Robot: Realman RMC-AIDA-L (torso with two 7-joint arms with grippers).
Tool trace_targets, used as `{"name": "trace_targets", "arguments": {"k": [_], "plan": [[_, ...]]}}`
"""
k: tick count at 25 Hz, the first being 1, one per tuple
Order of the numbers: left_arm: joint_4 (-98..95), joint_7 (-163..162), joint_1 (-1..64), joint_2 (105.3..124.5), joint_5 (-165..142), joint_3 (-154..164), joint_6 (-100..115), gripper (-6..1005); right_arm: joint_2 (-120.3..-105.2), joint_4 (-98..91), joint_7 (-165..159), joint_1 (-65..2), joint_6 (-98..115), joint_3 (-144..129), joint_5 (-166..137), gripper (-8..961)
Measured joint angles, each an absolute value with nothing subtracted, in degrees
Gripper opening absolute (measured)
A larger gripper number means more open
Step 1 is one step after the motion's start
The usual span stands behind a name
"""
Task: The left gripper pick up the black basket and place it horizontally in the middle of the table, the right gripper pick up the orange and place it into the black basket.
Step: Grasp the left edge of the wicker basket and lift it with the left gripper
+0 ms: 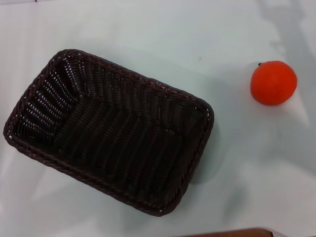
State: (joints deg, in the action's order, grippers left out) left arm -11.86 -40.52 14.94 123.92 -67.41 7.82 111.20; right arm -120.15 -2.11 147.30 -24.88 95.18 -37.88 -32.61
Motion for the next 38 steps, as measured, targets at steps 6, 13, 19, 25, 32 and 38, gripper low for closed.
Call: {"name": "trace_targets", "arguments": {"k": [6, 13, 19, 25, 32, 38], "plan": [[-11.86, -40.52, 14.94, 123.85, -67.41, 7.82, 111.18, 561, -120.15, -2.11, 147.3, -24.87, 95.12, -37.88, -32.61, 713], [-13.58, -44.36, 14.71, 123.66, -67.83, 8.55, 111.36, 555, -120.15, -2.11, 147.3, -24.87, 94.97, -37.8, -32.61, 713], [-23.56, -65.56, 14.77, 120.25, -70.48, 15.69, 108.44, 550, -120.14, -2.11, 147.3, -25.05, 94.57, -37.79, -32.61, 714], [-38.88, -85.91, 16.16, 116.11, -81.87, 22.74, 105.4, 554, -120.15, -2.11, 147.25, -25.66, 94.43, -38.08, -32.68, 714], [-59.39, -105.7, 18.97, 114.38, -101.27, 26.84, 103.59, 572, -120.15, -2.11, 147.22, -26.1, 93.25, -38.0, -32.71, 714], [-73.61, -116.33, 22.47, 115.5, -115.11, 28.99, 103.88, 587, -120.15, -2.11, 147.21, -26.66, 90.78, -37.79, -32.69, 713]]}}
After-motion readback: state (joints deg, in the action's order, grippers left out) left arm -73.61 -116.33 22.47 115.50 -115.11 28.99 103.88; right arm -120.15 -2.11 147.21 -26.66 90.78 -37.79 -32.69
